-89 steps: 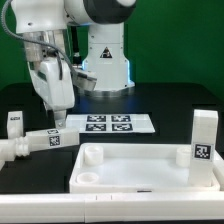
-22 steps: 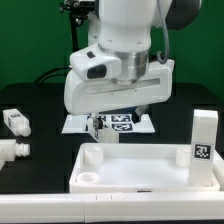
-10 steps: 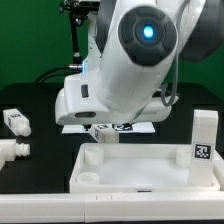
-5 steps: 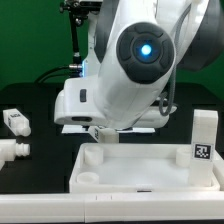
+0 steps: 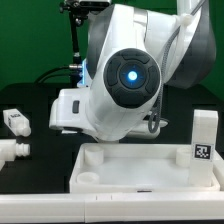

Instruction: Assemble desk

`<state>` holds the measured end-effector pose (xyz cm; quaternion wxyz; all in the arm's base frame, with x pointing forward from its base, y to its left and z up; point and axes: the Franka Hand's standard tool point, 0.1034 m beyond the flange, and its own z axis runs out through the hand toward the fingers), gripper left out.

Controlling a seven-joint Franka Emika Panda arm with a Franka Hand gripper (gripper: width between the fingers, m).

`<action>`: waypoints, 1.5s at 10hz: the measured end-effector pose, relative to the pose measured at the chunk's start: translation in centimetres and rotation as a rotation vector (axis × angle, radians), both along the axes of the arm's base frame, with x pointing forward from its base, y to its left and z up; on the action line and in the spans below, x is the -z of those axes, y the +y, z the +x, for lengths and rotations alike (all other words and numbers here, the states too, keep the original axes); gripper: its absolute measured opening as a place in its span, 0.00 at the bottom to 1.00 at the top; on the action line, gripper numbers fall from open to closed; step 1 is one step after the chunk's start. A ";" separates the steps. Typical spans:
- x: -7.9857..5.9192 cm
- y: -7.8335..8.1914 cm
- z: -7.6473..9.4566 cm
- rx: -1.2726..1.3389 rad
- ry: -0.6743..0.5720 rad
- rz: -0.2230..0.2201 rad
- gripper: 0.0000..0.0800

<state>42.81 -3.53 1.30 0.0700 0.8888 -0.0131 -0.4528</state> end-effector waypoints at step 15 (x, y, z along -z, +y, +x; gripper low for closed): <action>-13.2 0.1 11.3 0.049 -0.607 0.122 0.36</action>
Offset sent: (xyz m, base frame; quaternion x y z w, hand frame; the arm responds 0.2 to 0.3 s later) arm 0.0000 0.0000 0.0000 0.0000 0.0000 0.0000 1.0000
